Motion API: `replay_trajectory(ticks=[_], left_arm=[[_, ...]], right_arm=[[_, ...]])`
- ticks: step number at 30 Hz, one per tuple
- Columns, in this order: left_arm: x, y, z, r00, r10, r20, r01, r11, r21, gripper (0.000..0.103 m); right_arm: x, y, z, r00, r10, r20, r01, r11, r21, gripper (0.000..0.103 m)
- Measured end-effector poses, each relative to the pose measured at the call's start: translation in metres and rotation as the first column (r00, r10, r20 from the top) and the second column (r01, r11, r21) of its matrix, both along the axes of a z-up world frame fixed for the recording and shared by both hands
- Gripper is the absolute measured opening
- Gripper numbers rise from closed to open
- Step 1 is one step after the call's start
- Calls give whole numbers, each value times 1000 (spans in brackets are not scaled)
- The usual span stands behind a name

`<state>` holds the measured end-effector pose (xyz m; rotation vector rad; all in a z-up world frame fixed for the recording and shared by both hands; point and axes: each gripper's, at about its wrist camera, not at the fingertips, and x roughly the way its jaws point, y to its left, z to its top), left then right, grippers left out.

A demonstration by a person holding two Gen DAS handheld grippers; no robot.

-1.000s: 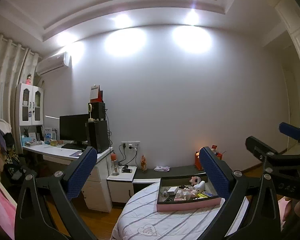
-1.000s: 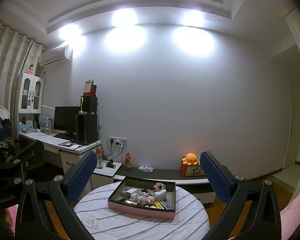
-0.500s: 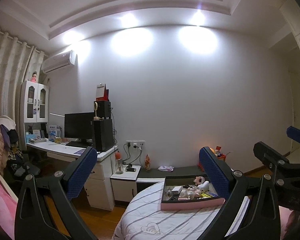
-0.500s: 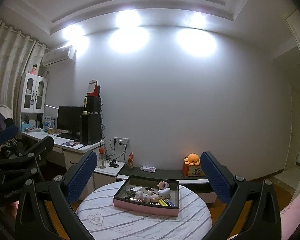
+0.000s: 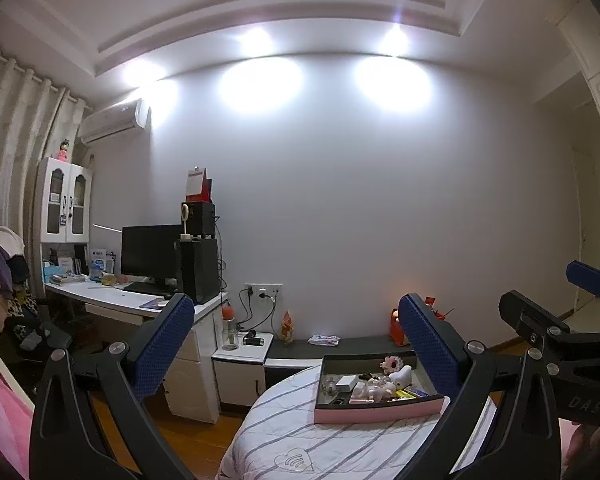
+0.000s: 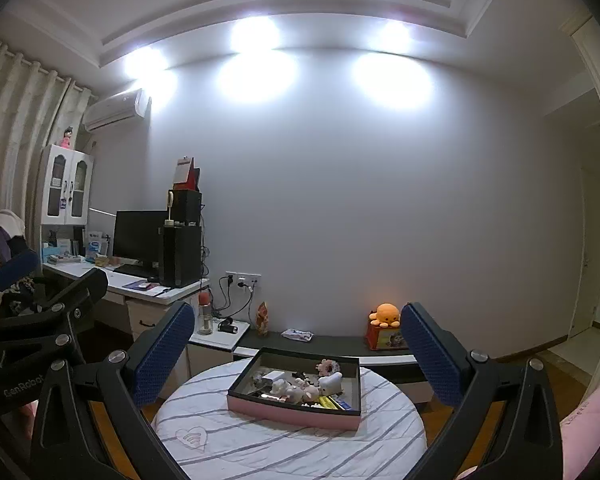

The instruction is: Organize rigid objects

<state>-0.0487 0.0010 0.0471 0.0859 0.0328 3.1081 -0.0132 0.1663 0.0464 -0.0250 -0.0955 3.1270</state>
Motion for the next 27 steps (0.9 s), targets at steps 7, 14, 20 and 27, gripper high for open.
replay_trajectory(ticks=[7,14,20,27], left_arm=[[-4,-2,-3,1000,4,-2,-4,1000,-2,103],[-13,-6,-7,1000,17,15,-17,1000,-4,103],[-26,-9,-13,999,27,36,-27,1000,-8,103],[-44,-10,-18,998,22,51,-22,1000,-1,103]], right_arm=[[-3,-2,-3,1000,4,2,-4,1000,-1,103],[-11,-7,-7,1000,14,19,-14,1000,0,103],[-25,-10,-12,999,22,42,-22,1000,-4,103],[-40,-13,-16,998,12,55,-11,1000,-13,103]])
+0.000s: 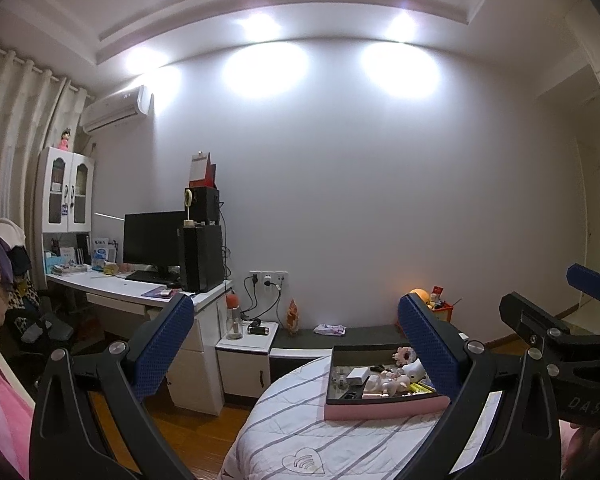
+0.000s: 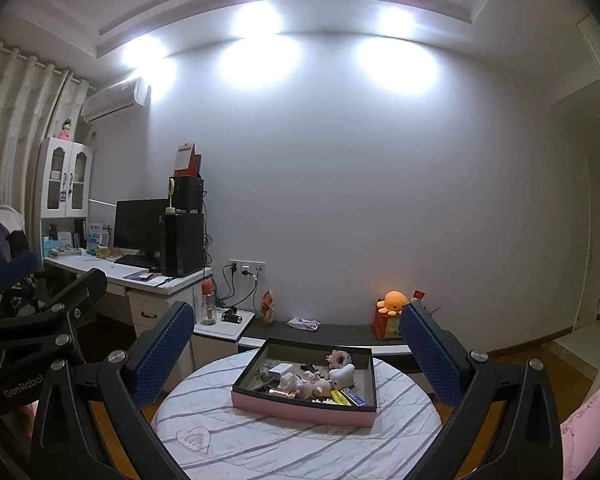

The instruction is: Organize rigid objects

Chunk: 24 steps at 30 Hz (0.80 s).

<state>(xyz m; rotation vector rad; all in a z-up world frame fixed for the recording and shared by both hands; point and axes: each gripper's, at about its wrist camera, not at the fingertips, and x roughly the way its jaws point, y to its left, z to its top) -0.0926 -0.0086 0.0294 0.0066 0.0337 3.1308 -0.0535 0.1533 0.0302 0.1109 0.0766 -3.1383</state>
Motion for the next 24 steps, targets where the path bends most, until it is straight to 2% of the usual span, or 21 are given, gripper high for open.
replay_trajectory(ticks=[6,24], left_arm=[[-13,0,2,1000,4,5,-3,1000,-11,103],[-40,-2,18,999,0,-45,1,1000,18,103]], right_arm=[[-14,-1,-2,1000,-10,6,10,1000,1,103],[-33,-5,18,995,-15,-96,16,1000,17,103]])
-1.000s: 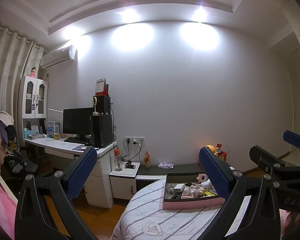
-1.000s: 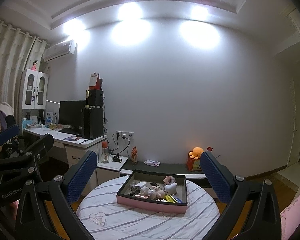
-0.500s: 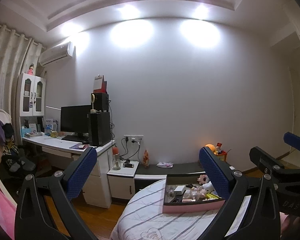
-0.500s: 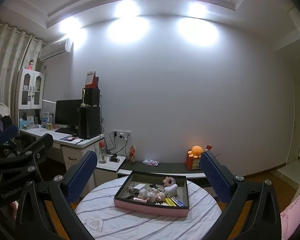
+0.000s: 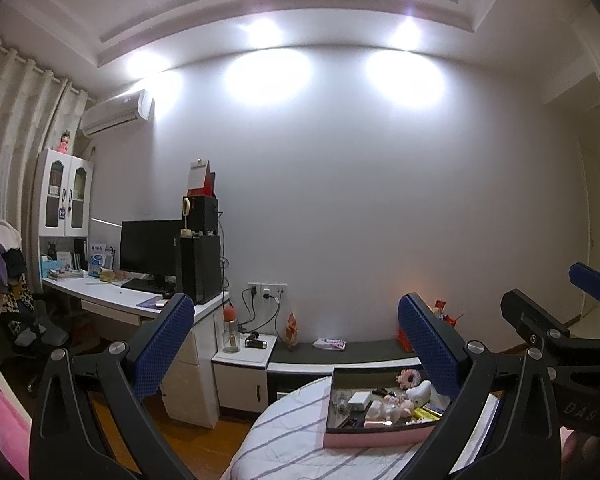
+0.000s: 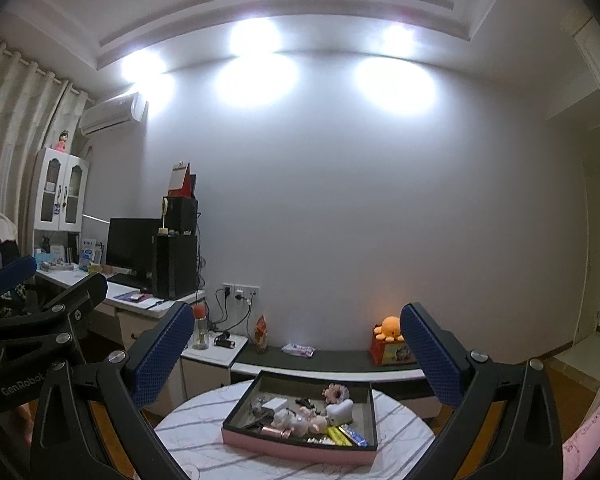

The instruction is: Organize rigid objects

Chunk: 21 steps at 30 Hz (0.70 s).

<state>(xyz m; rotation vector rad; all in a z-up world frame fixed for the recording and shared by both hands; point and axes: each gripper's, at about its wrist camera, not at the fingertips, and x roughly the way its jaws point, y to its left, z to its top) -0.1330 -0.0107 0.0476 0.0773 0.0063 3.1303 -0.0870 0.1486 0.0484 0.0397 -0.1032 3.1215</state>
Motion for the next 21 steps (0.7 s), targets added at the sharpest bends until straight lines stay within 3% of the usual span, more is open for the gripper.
replay_trajectory(ticks=[9,21], left_arm=[[-4,4,-3,1000,6,-20,-6,1000,-11,103],[-28,13,-8,999,21,26,-19,999,-50,103]], right_arm=[[-4,0,0,1000,13,-20,-13,1000,11,103],[-27,7,-8,999,1,41,-2,1000,8,103]])
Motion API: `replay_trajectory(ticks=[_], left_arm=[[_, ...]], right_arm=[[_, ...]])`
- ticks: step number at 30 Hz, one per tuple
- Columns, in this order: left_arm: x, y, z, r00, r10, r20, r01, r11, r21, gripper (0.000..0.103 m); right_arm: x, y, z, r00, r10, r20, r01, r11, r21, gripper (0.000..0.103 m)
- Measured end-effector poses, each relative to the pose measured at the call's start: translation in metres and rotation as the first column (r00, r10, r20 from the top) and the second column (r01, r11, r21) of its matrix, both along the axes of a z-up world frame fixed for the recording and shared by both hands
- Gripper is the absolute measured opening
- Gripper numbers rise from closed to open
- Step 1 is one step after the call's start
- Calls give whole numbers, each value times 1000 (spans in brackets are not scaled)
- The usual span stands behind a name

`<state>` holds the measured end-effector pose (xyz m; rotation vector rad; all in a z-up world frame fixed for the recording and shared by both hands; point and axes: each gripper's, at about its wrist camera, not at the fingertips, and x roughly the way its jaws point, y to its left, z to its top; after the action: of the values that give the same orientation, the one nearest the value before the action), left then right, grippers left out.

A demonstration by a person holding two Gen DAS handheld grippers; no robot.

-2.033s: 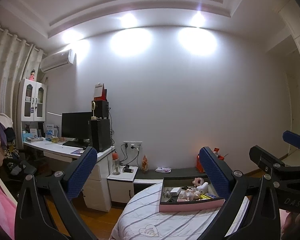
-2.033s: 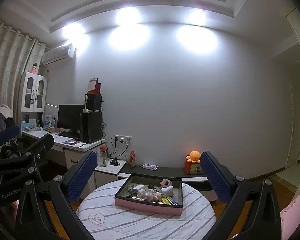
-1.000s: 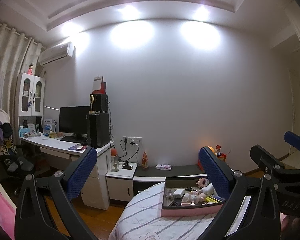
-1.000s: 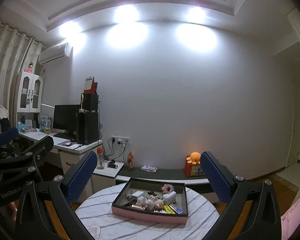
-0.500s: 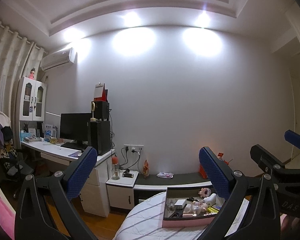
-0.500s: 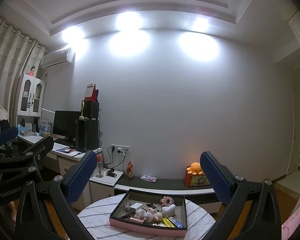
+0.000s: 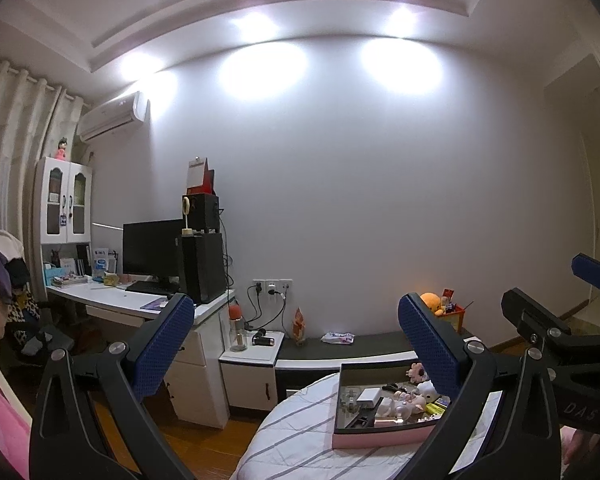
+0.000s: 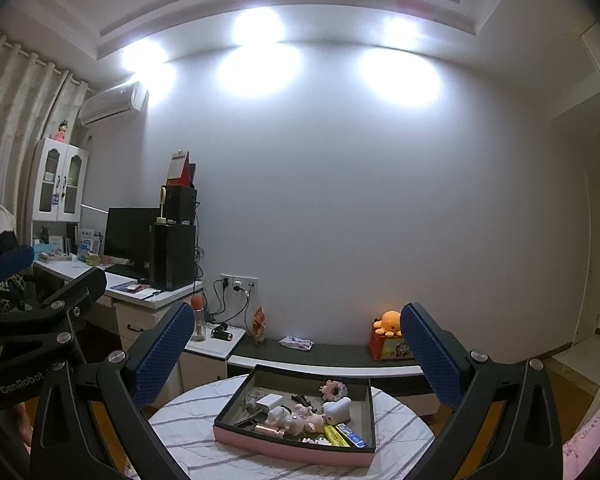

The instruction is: Organize rigid objects

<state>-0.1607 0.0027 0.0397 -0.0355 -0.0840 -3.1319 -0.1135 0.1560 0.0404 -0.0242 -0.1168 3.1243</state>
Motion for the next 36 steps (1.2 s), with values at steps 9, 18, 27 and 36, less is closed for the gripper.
replay_trajectory(ticks=[9,18,27,36], left_arm=[[-17,10,1,1000,-1,11,1,1000,-11,103],[-23,10,-1,999,-23,31,23,1000,9,103],[-25,6,-2,998,-45,33,44,999,27,103],[-26,5,-2,998,-42,42,41,999,22,103]], right_arm=[[-18,10,3,1000,-1,16,1,1000,-8,103],[-23,15,0,1000,9,23,-8,1000,-24,103],[-24,14,1,1000,9,25,-8,1000,-24,103],[-25,13,-2,999,12,38,-11,999,-30,103]])
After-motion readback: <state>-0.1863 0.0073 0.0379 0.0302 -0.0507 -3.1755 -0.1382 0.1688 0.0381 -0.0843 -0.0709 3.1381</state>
